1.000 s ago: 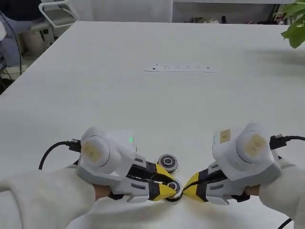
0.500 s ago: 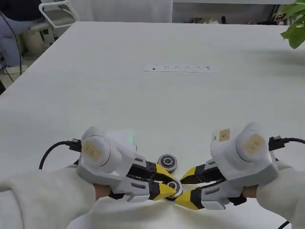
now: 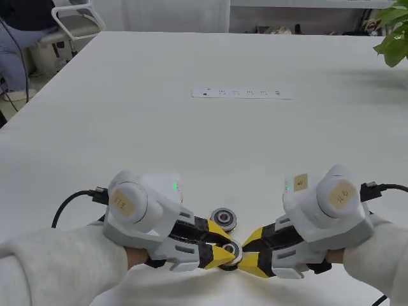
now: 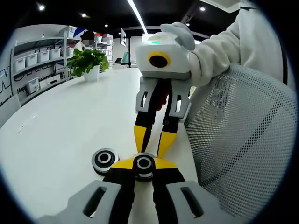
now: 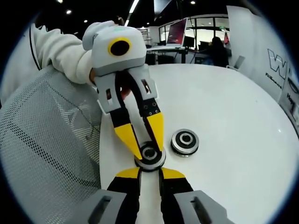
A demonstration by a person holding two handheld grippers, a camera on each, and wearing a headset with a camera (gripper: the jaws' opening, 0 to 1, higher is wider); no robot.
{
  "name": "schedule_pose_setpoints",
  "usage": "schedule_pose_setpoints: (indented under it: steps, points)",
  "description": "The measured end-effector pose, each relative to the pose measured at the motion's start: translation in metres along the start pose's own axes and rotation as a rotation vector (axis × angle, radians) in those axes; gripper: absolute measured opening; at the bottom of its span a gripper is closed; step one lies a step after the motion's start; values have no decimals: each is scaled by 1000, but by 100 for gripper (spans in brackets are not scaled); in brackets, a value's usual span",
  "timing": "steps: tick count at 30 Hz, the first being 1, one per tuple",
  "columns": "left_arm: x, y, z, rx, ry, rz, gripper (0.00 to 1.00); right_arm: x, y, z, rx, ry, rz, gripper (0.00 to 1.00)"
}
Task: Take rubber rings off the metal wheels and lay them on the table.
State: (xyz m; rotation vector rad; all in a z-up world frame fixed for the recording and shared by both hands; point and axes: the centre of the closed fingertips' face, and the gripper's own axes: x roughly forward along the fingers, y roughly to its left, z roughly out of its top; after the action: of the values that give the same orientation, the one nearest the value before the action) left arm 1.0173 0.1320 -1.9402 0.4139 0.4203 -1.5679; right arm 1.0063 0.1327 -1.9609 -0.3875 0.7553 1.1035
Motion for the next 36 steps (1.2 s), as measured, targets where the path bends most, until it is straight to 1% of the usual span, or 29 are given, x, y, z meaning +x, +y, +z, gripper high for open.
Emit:
schedule_pose_setpoints:
  steps: [7, 8, 10, 11, 12, 13, 14, 16, 17, 19, 20, 21, 23, 26, 32, 33, 34, 35, 36]
  points:
    - [0, 0, 0, 1, 2, 1, 8, -1, 0, 0, -14, 12, -3, 10]
    - [0, 0, 0, 0, 2, 1, 8, 0, 1, 0, -14, 13, 1, 13]
    - [0, 1, 0, -1, 1, 1, 8, 3, 4, 0, -2, 15, 9, 24]
    - [0, 0, 0, -2, 1, 1, 8, 4, 4, -1, -2, 24, 3, 28]
    - [0, 0, 0, -1, 1, 1, 8, 4, 3, 1, -17, 11, -6, 28]
    - [0, 1, 0, -3, 1, 0, 8, 4, 2, 2, -14, 9, -11, 28]
    - [0, 1, 0, -3, 0, 0, 8, 5, -1, 6, -8, -8, -29, 28]
    - [0, 0, 0, -5, 0, 0, 8, 7, -2, 12, 24, -46, -34, 30]
    - [0, 0, 0, -5, 0, 0, 8, 8, -2, 13, 26, -48, -30, 30]
    - [0, 0, 0, -5, 0, 0, 8, 9, -1, 12, 22, -46, -30, 28]
    - [-1, 0, 0, -5, 0, 0, 8, 9, -2, 11, 5, -39, -33, 25]
    - [-1, 0, 0, -5, 0, 0, 8, 9, -4, 10, -12, -35, -39, 25]
    - [-1, 0, 0, -7, 0, 0, 8, 7, -2, 11, 3, -39, -28, 24]
    - [-1, 0, 1, -7, -1, 1, 8, 5, -2, 9, -27, -30, -22, 22]
    - [0, 0, 1, -8, -1, 2, 8, 1, -2, 5, -32, -16, -14, 17]
    - [0, 0, 1, -8, -1, 3, 8, 1, -2, 4, -33, -12, -12, 16]
    - [-1, 1, 0, -9, -1, 4, 8, 0, -3, 3, -37, -5, -16, 12]
    - [-1, 1, 0, -9, 0, 6, 8, -1, -4, -1, -54, 14, -17, 5]
    - [-1, 1, 0, -9, 0, 6, 8, -1, -4, 1, -51, 2, -21, 4]
